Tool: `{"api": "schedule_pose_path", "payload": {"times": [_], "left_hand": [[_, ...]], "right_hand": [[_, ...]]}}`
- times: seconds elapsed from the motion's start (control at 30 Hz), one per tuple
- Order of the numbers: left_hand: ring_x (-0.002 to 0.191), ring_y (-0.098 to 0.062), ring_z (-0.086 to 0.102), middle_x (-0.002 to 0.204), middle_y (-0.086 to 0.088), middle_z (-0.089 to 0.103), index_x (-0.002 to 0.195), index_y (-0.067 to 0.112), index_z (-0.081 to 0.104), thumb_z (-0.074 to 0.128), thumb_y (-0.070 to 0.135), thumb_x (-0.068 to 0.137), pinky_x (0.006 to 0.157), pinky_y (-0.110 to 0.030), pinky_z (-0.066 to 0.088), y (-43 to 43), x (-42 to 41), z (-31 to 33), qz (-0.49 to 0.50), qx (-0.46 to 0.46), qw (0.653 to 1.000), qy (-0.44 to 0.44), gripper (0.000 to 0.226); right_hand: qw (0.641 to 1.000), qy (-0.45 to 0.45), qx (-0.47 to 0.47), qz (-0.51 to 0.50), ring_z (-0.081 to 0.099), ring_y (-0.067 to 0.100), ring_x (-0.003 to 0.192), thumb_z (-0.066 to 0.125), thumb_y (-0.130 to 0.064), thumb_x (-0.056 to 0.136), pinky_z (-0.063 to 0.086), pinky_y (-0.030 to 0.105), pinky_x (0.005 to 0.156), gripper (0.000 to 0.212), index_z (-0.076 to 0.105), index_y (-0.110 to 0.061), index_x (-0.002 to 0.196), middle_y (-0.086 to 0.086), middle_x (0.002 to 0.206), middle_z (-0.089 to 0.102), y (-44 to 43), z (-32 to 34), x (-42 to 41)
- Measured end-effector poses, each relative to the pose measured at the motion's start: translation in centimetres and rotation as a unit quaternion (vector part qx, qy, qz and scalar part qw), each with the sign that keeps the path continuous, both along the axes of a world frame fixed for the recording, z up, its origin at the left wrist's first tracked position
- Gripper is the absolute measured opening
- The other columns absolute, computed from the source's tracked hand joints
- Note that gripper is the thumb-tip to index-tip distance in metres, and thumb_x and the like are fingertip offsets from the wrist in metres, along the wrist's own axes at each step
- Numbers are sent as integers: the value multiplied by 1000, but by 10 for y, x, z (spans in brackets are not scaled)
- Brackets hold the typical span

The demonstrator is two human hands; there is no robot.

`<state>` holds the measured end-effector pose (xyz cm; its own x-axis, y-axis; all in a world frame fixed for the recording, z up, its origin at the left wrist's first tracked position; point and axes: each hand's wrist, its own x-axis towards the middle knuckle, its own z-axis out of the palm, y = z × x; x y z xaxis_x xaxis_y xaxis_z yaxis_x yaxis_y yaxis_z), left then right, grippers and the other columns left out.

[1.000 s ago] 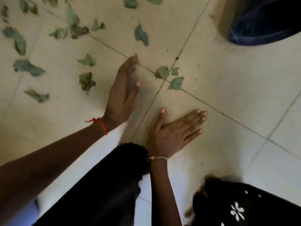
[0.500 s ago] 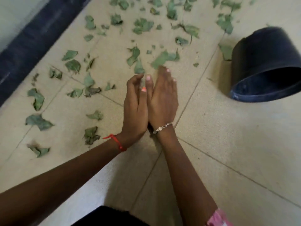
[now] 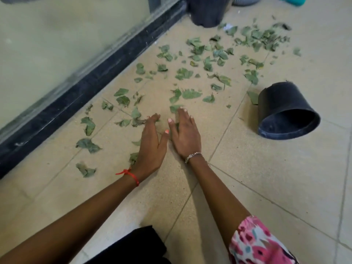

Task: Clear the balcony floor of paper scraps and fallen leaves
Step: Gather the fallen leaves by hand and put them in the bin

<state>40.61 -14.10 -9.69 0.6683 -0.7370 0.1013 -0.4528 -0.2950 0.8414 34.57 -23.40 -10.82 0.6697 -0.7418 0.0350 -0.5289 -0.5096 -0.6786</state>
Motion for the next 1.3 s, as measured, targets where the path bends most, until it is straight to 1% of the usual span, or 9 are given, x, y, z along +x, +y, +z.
{"api": "schedule_pose_path", "payload": {"times": [0.17, 0.3, 0.43, 0.6, 0.73, 0.87, 1.03, 1.17, 1.3], "left_hand": [[144, -21, 19, 151, -6, 31, 142, 11, 32, 35, 36, 94, 120, -44, 8, 23, 2, 1, 5, 56, 994, -98, 54], [147, -26, 6, 154, -12, 24, 143, 9, 33, 23, 55, 91, 115, -44, -10, 45, 6, -13, 78, 188, 936, -288, 69], [146, -35, -5, 157, -20, 3, 149, 8, 18, 9, 63, 86, 117, -46, -5, 37, 1, -25, 97, 238, 953, -161, 84], [146, -19, 11, 158, -11, 13, 147, 16, 19, 35, 24, 101, 119, -39, 17, 9, 6, -13, -38, 22, 999, -28, 49], [141, -20, 27, 150, -8, 32, 142, 16, 29, 37, 20, 99, 116, -43, 24, 14, 11, 2, 53, -70, 996, 19, 45], [147, -21, 4, 156, -6, 20, 142, 13, 32, 29, 36, 95, 119, -48, -2, 57, 20, -5, 89, 76, 989, -87, 53], [145, -19, -14, 160, -5, 4, 146, 18, 26, 13, 55, 92, 109, -41, -25, 91, 35, -14, 114, 226, 935, -248, 67], [144, -33, -15, 158, -18, -6, 149, 13, 15, 15, 63, 87, 113, -49, -15, 105, 47, -19, 270, 272, 913, -138, 80], [145, -35, -7, 157, -23, -3, 150, 7, 8, 26, 56, 95, 118, -44, -4, 99, 54, -19, 264, 232, 935, -58, 77]], "right_hand": [[998, -34, 56, -3, 22, 20, 142, 30, -44, 99, 22, 32, 114, 55, 26, -16, 146, 5, 153, 27, 4, -3, 3], [1000, -8, -8, 23, 16, 18, 144, 35, -43, 98, 11, 29, 116, 61, 22, -9, 147, 9, 154, 22, 5, -1, 5], [998, 21, -47, 42, 10, 17, 145, 33, -45, 98, 4, 28, 117, 63, 19, -8, 148, 9, 156, 17, 7, -4, 7], [999, -39, -4, 20, 19, 19, 143, 27, -46, 97, 14, 32, 118, 57, 30, -11, 142, 10, 152, 28, 9, -1, 6], [999, -37, 14, 12, 22, 22, 142, 31, -50, 93, 17, 32, 116, 62, 31, -13, 142, 11, 152, 27, 6, 0, 2], [996, 20, -62, 53, 18, 21, 143, 46, -52, 91, 9, 31, 116, 72, 27, -8, 144, 11, 152, 26, 6, -4, 3], [988, 72, -121, 69, 9, 20, 145, 39, -59, 90, 5, 33, 118, 78, 22, -7, 146, 11, 154, 20, 8, -8, 7], [985, 87, -128, 74, 6, 20, 145, 27, -65, 85, 4, 33, 118, 84, 20, -8, 146, 11, 155, 17, 8, -7, 7], [986, 82, -126, 70, 7, 19, 145, 29, -65, 86, 4, 33, 118, 82, 21, -8, 146, 10, 155, 18, 9, -7, 6]]}}
